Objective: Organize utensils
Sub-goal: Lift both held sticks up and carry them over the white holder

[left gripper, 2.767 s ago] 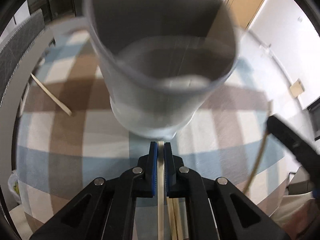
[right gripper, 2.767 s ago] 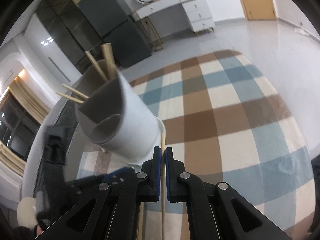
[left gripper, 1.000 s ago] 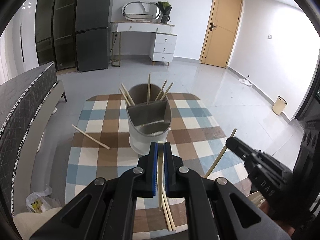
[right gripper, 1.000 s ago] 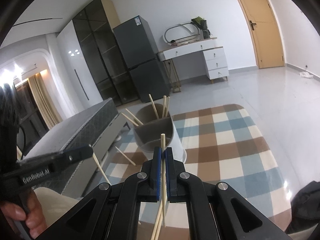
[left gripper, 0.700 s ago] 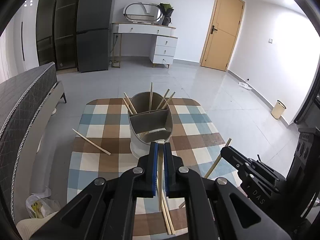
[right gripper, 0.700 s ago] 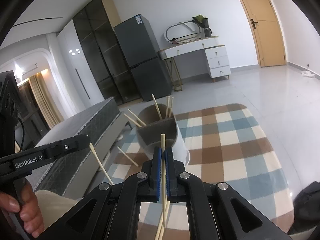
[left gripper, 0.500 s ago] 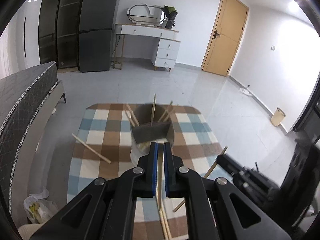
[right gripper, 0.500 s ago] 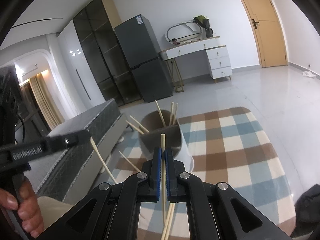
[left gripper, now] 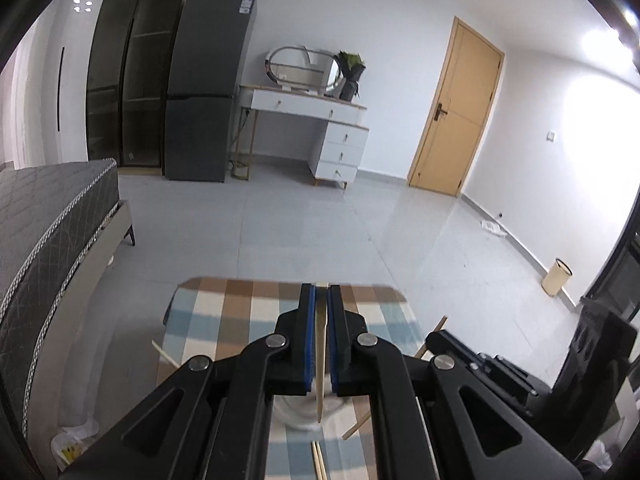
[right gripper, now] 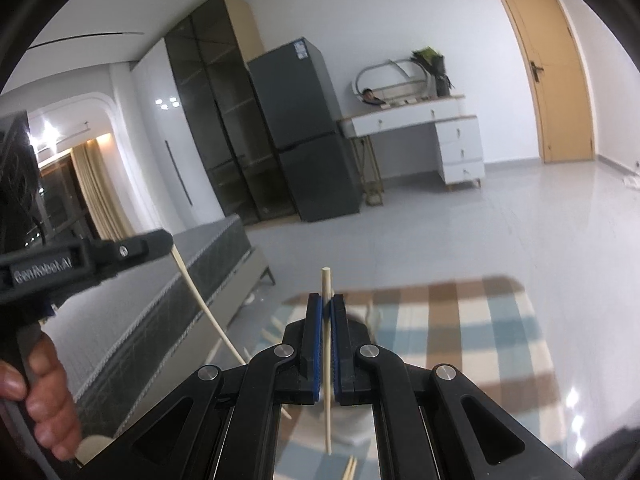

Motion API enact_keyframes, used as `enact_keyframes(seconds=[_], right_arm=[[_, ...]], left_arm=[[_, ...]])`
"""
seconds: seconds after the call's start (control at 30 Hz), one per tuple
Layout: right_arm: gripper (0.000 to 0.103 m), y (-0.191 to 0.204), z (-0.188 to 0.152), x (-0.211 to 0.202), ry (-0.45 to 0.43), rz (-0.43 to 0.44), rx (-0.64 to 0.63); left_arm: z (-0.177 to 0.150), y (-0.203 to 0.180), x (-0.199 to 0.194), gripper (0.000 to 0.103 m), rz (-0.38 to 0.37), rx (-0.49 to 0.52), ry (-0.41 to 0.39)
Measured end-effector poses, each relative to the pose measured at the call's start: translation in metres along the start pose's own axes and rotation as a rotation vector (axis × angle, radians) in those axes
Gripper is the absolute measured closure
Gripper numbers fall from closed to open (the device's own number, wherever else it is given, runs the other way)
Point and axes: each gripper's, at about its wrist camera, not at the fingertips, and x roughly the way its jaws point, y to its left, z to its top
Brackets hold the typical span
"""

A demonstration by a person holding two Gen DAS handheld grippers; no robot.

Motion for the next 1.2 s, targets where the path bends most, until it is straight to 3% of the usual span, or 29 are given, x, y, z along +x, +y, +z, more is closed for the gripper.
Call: enact_keyframes(seconds=[0.2, 0.43, 0.83, 1.2], right_arm=[[0.100, 0.005, 0.042, 0.019, -0.065, 0.006, -0.026], [0.100, 0.003, 0.058, 0.048, -0.109, -0.010, -0.034], [0.099, -0.008, 0.036, 0.082, -0.072, -0.016, -0.031], [0.099, -0.007, 0.016, 0.083, -0.032, 0.002, -0.068]], left_arm=[[0.018, 0.012, 0.016, 0.102, 0.002, -0.019, -0.036], [0.024, 0.025, 0.040, 0.102, -0.003, -0.078, -0.068], [-0.006, 0.039, 0.078, 0.102, -0.005, -0.119, -0.042], [-0.005, 0.035, 0.086, 0.102, -0.016, -0.127, 0.024]])
